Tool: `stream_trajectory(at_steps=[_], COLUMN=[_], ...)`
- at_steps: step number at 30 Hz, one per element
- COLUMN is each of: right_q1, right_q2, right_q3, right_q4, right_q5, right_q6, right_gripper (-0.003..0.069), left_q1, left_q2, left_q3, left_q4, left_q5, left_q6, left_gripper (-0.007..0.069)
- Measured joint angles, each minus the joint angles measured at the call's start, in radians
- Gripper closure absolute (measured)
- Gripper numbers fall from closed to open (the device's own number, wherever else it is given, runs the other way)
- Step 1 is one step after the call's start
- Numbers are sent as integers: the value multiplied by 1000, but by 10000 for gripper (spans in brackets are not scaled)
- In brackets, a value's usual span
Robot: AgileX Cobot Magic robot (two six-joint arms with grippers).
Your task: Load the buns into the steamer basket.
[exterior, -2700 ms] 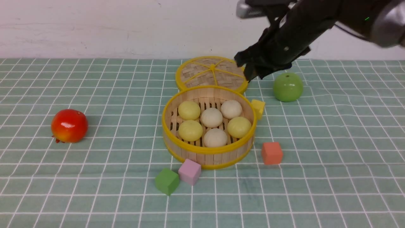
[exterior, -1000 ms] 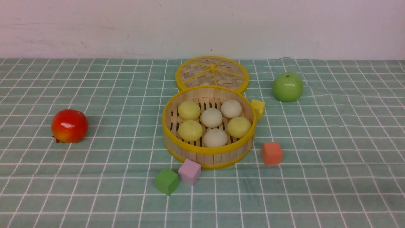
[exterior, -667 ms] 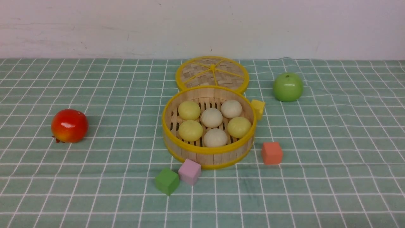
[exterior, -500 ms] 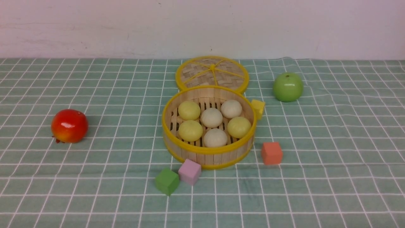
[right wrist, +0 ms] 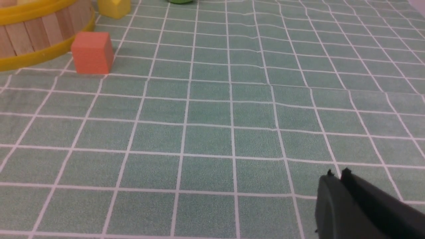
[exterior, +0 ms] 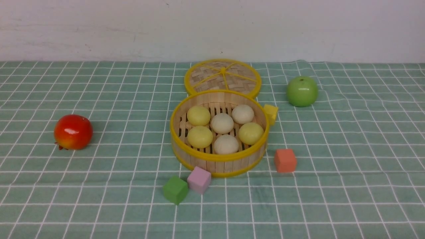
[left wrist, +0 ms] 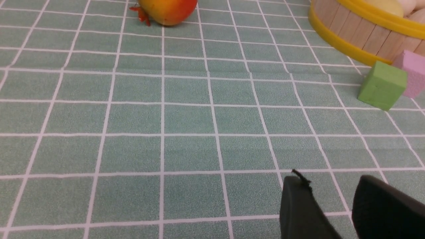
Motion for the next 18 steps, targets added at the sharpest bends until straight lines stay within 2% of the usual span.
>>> stream_trajectory(at_steps=[18], right_q1=[0], right_q2=[0], right_q3=[0], right_q4=[0], right_q5=[-1], right_q6=[0], right_gripper=[620], left_q1=[0], left_q2=[0], left_q3=[0], left_q4=[0], left_q5=[0], left_q6=[0], left_gripper=[386])
